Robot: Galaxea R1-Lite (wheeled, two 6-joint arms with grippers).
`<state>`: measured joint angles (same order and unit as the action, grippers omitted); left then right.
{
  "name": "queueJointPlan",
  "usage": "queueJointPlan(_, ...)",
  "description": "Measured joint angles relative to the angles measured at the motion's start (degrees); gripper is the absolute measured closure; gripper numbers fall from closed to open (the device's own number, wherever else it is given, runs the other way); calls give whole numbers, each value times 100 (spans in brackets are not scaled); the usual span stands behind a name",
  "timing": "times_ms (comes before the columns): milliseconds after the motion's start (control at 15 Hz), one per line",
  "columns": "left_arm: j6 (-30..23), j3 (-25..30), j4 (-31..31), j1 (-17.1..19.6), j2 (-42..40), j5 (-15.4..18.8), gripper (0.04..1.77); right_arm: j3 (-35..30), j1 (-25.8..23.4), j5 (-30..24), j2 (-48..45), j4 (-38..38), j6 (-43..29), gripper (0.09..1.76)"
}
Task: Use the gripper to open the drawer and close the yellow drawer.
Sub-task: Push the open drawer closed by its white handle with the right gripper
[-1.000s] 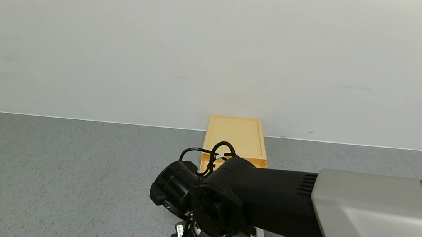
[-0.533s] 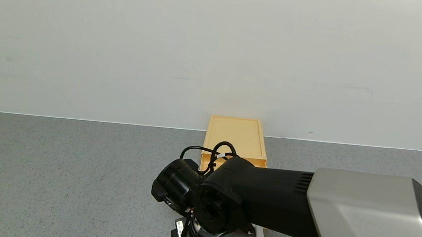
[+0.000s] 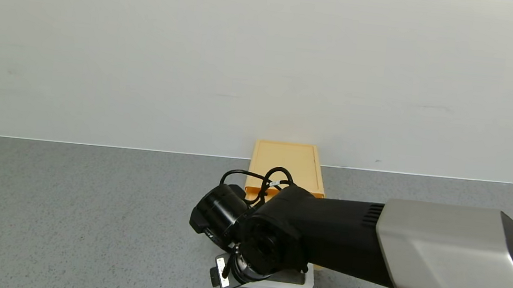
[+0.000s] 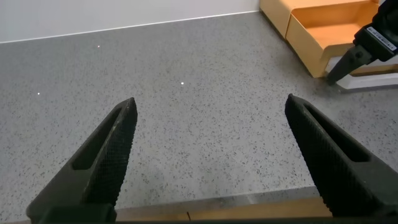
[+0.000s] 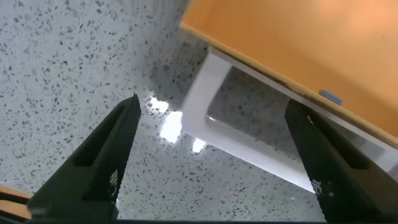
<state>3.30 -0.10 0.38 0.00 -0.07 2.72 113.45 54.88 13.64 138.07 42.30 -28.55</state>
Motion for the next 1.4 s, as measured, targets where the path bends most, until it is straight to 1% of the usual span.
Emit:
queueJointPlan(933, 0, 0, -5, 0, 0, -2, 9, 2, -345, 27, -4, -162, 507, 14)
queueJointPlan(1400, 0, 0, -2, 0, 0, -2, 9, 2, -474, 28, 0, -545, 808, 14)
